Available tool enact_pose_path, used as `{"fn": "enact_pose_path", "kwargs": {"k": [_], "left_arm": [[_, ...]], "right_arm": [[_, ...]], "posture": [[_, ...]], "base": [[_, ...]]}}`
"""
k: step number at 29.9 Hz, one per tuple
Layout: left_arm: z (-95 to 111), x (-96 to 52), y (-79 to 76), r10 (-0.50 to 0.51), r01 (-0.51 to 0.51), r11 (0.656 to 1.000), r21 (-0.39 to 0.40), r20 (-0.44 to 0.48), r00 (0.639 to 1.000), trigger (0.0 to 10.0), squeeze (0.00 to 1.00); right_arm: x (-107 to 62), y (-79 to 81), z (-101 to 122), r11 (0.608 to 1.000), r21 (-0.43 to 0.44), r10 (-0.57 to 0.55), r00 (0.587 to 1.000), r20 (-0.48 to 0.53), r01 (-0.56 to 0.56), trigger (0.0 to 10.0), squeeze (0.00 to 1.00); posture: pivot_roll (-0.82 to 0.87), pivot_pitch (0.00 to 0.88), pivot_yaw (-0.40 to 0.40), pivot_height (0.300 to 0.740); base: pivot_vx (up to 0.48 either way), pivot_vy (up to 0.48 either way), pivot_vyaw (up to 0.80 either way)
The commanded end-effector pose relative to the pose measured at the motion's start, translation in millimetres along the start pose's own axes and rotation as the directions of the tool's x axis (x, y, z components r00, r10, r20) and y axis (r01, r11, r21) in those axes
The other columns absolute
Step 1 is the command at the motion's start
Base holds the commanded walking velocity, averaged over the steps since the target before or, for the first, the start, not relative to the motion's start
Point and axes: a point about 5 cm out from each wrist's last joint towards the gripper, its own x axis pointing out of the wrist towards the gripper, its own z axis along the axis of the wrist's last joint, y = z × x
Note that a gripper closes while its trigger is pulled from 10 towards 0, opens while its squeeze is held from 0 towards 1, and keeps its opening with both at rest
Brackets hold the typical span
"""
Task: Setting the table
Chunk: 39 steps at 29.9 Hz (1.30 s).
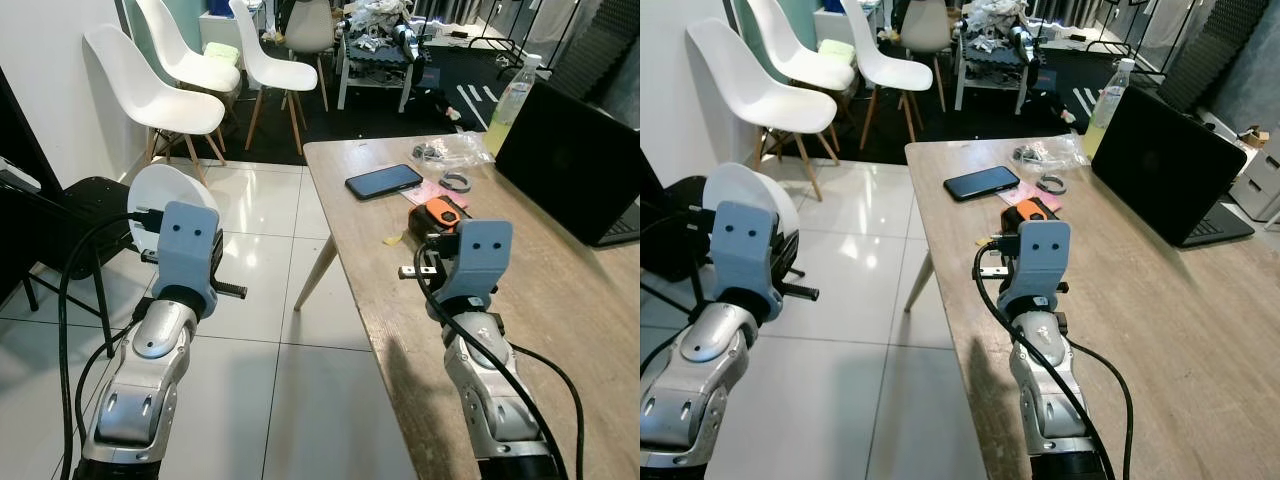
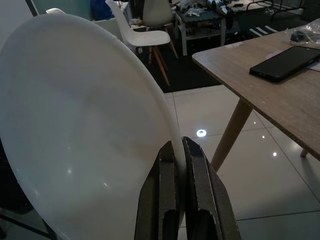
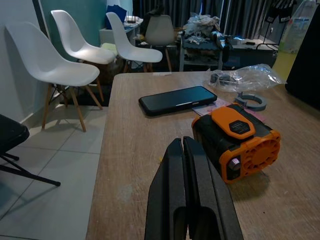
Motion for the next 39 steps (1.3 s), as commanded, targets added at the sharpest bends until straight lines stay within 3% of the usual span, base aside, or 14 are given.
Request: {"fn": "enact_pose_path", "kwargs": {"k": [1, 39], "left_arm": [[-2.5, -3.1, -0.2, -0.002, 0.002, 1.0, 0.002, -0.011, 1.0, 10.0, 0.0], [-4.1, -0.7, -2.4, -0.006, 0.006, 1.0, -0.001, -0.016, 1.0, 10.0, 0.0]], "right_arm": [[-2.8, -3.0, -5.0, 1.0, 0.0, -0.008, 1.0, -0.018, 0.008, 10.0, 0.0], [-1.9, -2.7, -7.0, 1.0, 0.009, -0.01, 1.0, -0.028, 0.011, 10.0, 0.0]], "posture": [[0.06, 0.147, 0.039, 0.74], [0.06, 0.141, 0.04, 0.74]], "base": [[0.0, 0.0, 0.0], [0.0, 0.0, 0.0]]}}
